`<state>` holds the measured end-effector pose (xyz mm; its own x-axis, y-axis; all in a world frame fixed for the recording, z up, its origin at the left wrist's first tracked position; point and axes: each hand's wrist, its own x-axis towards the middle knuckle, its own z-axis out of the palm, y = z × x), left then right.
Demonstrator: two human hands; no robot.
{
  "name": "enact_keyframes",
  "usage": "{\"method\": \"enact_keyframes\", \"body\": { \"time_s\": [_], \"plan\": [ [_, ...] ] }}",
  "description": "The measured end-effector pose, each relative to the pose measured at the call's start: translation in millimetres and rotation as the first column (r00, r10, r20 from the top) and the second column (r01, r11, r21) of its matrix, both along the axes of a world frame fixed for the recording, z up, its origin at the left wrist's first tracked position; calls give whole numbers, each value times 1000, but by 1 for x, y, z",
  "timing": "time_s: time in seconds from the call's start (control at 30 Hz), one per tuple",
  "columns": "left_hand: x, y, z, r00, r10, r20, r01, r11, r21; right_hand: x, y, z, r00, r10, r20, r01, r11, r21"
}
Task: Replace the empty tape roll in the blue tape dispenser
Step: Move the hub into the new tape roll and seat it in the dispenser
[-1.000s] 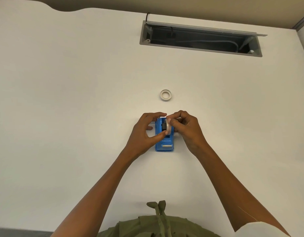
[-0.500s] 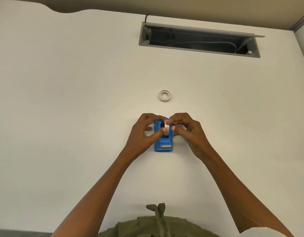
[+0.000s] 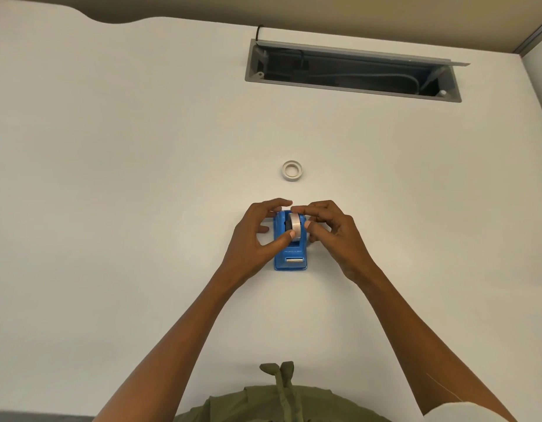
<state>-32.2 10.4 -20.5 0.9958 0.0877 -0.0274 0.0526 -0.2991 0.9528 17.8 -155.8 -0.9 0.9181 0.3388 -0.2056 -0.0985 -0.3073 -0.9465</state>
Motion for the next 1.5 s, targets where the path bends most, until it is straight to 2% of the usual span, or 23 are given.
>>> {"method": "enact_keyframes", "body": {
  "time_s": [0.47, 0.67, 0.9, 1.13, 1.5],
  "plan": [
    [2, -1, -3, 1000, 12, -19, -11, 999, 40, -7, -7, -7, 994, 102, 49, -104, 994, 37],
    [4, 0, -3, 1000, 6, -22, -6, 999, 33, -7, -4, -9, 996, 52, 69, -54, 998, 38],
    [3, 1, -1, 999, -11, -34, 12, 999, 33, -2, -3, -5, 995, 75, 58, -76, 997, 12],
    [-3, 4, 1, 992, -113, -54, 116, 993, 40, -1, -2, -5, 997, 60, 40, -60, 998, 20],
    [1, 3, -5, 998, -61, -35, 64, 994, 86, 3, 1, -8, 998, 32, 51, -31, 999, -18]
  ]
}}
